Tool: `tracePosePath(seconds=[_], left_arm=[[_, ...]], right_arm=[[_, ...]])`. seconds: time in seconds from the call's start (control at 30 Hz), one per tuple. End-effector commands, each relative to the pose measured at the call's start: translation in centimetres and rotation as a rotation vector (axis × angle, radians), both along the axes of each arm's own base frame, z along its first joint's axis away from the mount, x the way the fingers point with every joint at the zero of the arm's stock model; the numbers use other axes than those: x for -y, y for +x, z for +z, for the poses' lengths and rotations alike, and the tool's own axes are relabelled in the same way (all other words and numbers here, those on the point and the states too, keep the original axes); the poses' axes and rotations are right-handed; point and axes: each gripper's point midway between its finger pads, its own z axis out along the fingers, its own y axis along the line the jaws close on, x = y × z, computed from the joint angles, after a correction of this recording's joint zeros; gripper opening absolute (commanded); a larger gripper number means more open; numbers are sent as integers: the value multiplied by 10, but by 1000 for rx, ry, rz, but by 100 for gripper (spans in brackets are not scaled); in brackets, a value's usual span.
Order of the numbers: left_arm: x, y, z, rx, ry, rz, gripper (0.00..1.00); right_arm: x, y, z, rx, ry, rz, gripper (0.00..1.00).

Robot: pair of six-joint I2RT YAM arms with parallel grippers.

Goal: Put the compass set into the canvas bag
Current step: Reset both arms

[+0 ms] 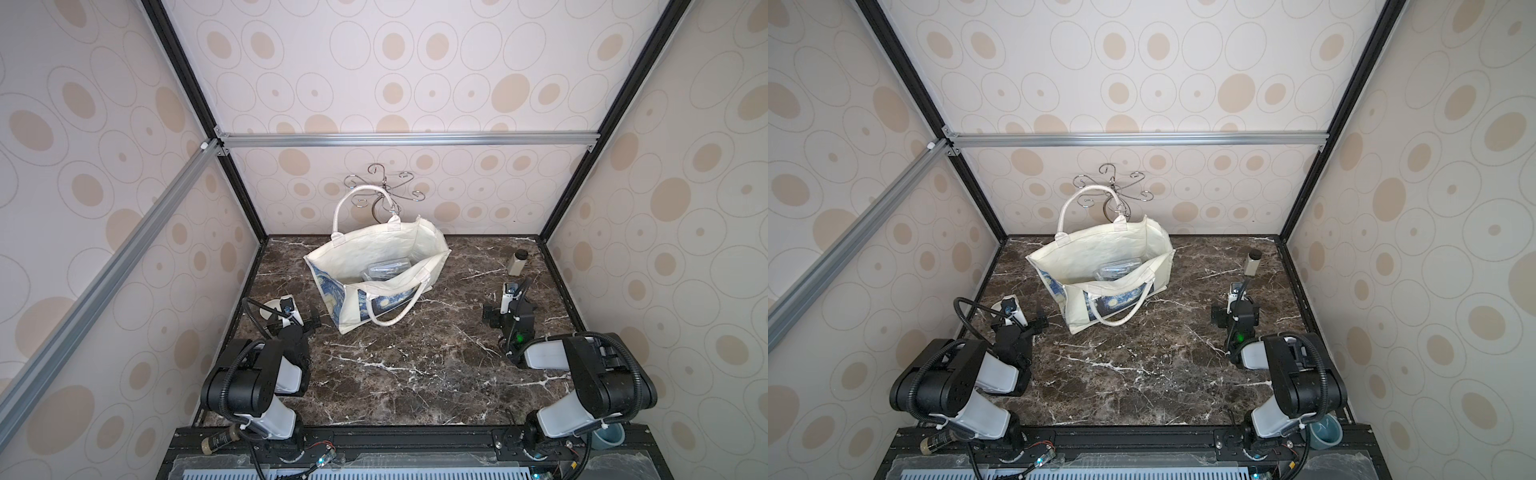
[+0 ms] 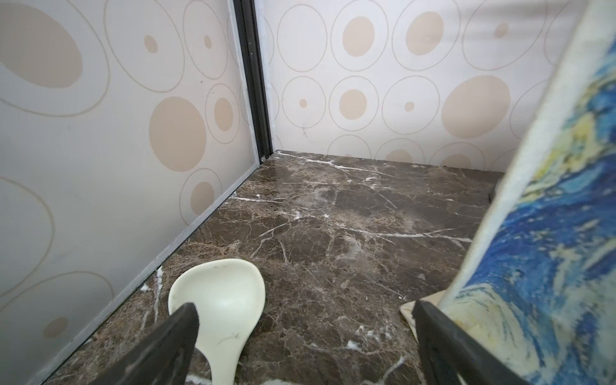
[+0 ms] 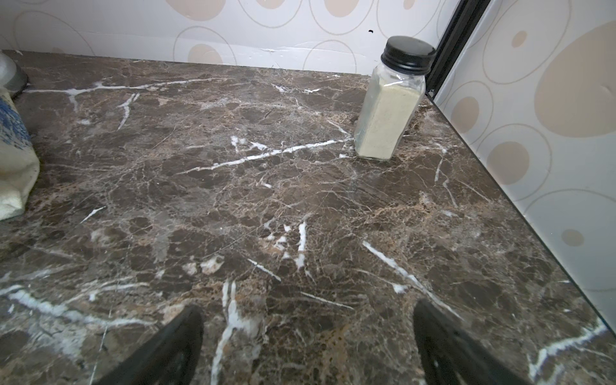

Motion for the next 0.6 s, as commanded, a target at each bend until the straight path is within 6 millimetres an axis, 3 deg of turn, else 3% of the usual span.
tracePosePath(seconds=[0.0, 0.4, 0.43, 0.5, 0.57], left_arm=[[1, 7, 17, 53, 16, -10, 100], [5, 17, 13, 21, 30, -38, 100], [10, 19, 14, 21, 40, -66, 100], [53, 21, 15, 22, 109, -322, 100], [64, 13, 17, 46, 121, -402, 100]], right_arm=[[2, 6, 13, 38, -3, -4, 100], [2, 9, 9, 5, 54, 42, 100], [2, 10, 9, 6, 55, 43, 100], [-20, 9, 9, 5, 69, 183, 100], [-36, 2, 10, 20, 92, 312, 100]])
